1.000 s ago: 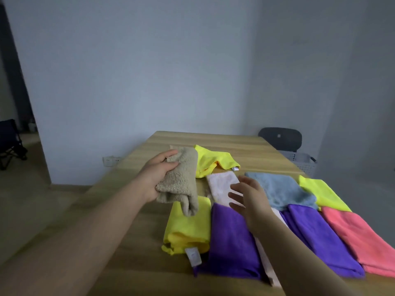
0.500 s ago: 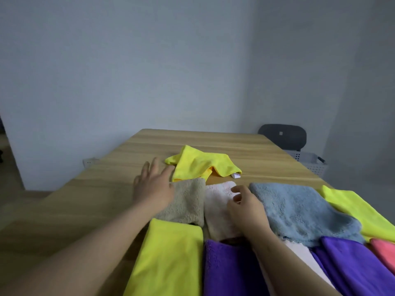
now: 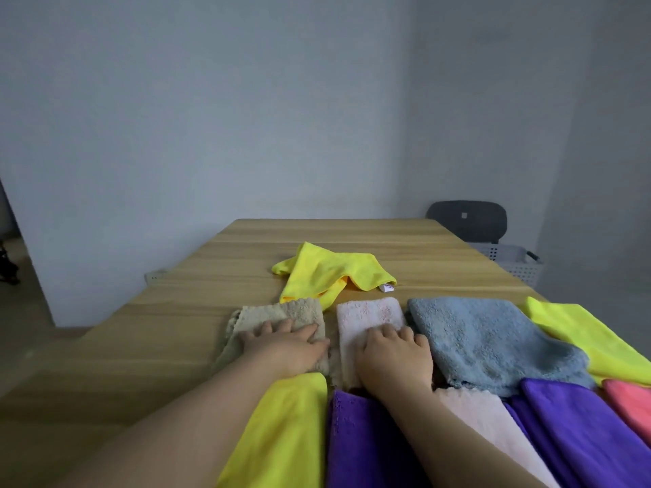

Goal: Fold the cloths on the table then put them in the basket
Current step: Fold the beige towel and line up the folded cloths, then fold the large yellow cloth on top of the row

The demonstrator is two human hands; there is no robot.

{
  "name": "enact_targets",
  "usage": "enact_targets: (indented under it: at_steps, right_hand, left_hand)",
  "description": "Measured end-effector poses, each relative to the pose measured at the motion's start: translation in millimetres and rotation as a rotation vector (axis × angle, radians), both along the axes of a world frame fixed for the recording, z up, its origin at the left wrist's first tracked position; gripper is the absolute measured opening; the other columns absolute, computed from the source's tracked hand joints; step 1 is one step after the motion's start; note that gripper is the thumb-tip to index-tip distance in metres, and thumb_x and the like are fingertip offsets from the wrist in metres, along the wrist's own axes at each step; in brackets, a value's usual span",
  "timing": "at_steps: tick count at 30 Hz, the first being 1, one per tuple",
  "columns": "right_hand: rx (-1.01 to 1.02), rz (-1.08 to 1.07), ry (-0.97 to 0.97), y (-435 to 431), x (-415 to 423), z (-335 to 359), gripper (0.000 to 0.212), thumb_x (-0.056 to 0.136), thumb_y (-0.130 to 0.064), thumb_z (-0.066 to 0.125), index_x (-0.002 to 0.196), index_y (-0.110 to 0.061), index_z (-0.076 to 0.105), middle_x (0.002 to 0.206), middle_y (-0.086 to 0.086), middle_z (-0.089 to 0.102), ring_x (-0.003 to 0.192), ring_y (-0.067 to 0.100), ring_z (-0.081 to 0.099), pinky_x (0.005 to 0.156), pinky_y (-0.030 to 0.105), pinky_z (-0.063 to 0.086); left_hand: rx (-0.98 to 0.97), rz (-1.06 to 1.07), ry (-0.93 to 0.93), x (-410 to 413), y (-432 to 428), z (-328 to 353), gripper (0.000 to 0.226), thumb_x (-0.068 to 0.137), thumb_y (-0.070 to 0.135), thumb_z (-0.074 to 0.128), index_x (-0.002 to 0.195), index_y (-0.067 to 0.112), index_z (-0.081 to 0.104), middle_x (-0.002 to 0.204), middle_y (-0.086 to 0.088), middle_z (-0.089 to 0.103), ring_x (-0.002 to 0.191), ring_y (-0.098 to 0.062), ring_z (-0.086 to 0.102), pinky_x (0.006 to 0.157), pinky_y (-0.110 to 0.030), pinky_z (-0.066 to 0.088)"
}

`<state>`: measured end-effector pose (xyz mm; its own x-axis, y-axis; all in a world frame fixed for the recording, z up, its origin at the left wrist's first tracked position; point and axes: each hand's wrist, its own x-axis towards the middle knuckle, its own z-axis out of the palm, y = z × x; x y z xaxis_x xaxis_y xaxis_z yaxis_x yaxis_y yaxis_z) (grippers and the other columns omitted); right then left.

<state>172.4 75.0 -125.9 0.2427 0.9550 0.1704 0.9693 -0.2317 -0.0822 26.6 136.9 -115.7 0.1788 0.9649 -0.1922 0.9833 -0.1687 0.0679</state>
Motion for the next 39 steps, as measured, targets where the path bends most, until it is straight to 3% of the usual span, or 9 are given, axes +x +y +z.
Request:
enact_targets:
  at_steps: [4, 7, 11, 17, 22, 28, 33, 37, 39]
  right_hand:
    - [0.107, 0.050, 0.009, 15.8, 5.4, 26.2, 0.025, 0.089, -0.029, 0.037, 0.105, -0.021, 0.055, 0.124, 0.006, 0.054, 0.121, 0.027, 0.039, 0.097, 0.037, 0.026]
    - [0.136, 0.059, -0.011, 31.4, 15.2, 24.7, 0.034, 0.091, -0.034, 0.036, 0.119, -0.023, 0.051, 0.134, 0.003, 0.045, 0.131, 0.028, 0.027, 0.103, 0.044, 0.019]
    - [0.031, 0.003, 0.119, 42.2, 23.6, -2.4, 0.045, 0.092, -0.042, 0.022, 0.132, -0.031, 0.041, 0.146, -0.001, 0.031, 0.140, 0.026, 0.010, 0.106, 0.064, -0.004]
    - [0.081, -0.008, 0.133, 48.6, 26.3, -11.9, 0.049, 0.091, -0.045, 0.023, 0.136, -0.032, 0.039, 0.146, -0.002, 0.031, 0.139, 0.021, 0.016, 0.104, 0.066, -0.004]
    - [0.095, -0.006, 0.139, 47.1, 28.5, -12.9, 0.049, 0.092, -0.045, 0.024, 0.137, -0.031, 0.038, 0.146, 0.002, 0.031, 0.136, 0.022, 0.024, 0.105, 0.065, -0.004]
    - [0.105, -0.003, 0.144, 49.1, 30.7, -14.2, 0.049, 0.091, -0.045, 0.026, 0.136, -0.030, 0.039, 0.147, 0.002, 0.031, 0.136, 0.022, 0.026, 0.106, 0.064, -0.004]
    - [0.149, 0.005, 0.186, 49.0, 32.1, -13.6, 0.044, 0.090, -0.043, 0.031, 0.130, -0.030, 0.044, 0.140, -0.001, 0.039, 0.133, 0.021, 0.030, 0.107, 0.062, 0.000]
    - [0.418, 0.061, 0.293, 38.7, 28.8, 6.9, 0.043, 0.090, -0.037, 0.043, 0.132, -0.031, 0.042, 0.139, -0.009, 0.042, 0.133, 0.015, 0.028, 0.109, 0.041, 0.013]
    - [0.605, 0.108, 0.381, 26.5, 19.2, 24.2, 0.049, 0.087, -0.032, 0.050, 0.135, -0.030, 0.040, 0.137, -0.010, 0.045, 0.128, 0.016, 0.034, 0.103, 0.034, 0.022]
  left_hand:
    - [0.302, 0.005, -0.163, 3.4, 16.1, 15.5, 0.044, 0.096, 0.050, 0.022, 0.129, 0.034, 0.046, 0.144, -0.002, 0.036, 0.129, -0.028, 0.030, 0.103, -0.043, 0.026]
    - [0.433, 0.043, -0.392, 6.3, 41.4, 14.9, 0.031, 0.096, 0.036, 0.037, 0.124, 0.033, 0.050, 0.137, 0.000, 0.039, 0.127, -0.025, 0.033, 0.102, -0.036, 0.031]
    - [0.366, 0.124, -0.544, 15.1, 82.0, 10.4, 0.039, 0.096, 0.026, 0.040, 0.134, 0.029, 0.045, 0.142, -0.009, 0.035, 0.132, -0.029, 0.033, 0.107, -0.034, 0.031]
    - [0.187, 0.106, -0.382, 38.4, 120.1, -10.4, 0.052, 0.091, 0.039, 0.047, 0.141, 0.033, 0.034, 0.147, -0.010, 0.032, 0.130, -0.033, 0.038, 0.106, -0.037, 0.035]
    - [0.271, 0.187, -0.227, 53.3, 122.6, -19.0, 0.029, 0.093, 0.032, 0.042, 0.121, 0.029, 0.051, 0.132, -0.006, 0.052, 0.122, -0.030, 0.048, 0.101, -0.038, 0.034]
    - [0.234, 0.335, -0.942, 68.8, 124.5, 27.3, 0.033, 0.094, 0.014, 0.046, 0.123, -0.002, 0.051, 0.125, -0.020, 0.054, 0.108, -0.033, 0.053, 0.087, -0.036, 0.043]
    - [0.150, 0.308, -1.518, 88.0, 105.7, 64.2, 0.022, 0.095, 0.012, 0.043, 0.111, 0.006, 0.056, 0.097, -0.010, 0.056, 0.087, -0.025, 0.053, 0.075, -0.032, 0.041]
    - [0.216, 0.257, -1.634, 76.0, 81.5, 89.8, 0.023, 0.096, 0.014, 0.042, 0.076, 0.015, 0.053, 0.096, -0.011, 0.050, 0.089, -0.021, 0.047, 0.080, -0.034, 0.039]
    - [0.222, 0.214, -1.681, 65.2, 61.5, 107.2, 0.022, 0.097, 0.015, 0.042, 0.076, 0.016, 0.050, 0.096, -0.011, 0.050, 0.090, -0.022, 0.047, 0.083, -0.037, 0.042]
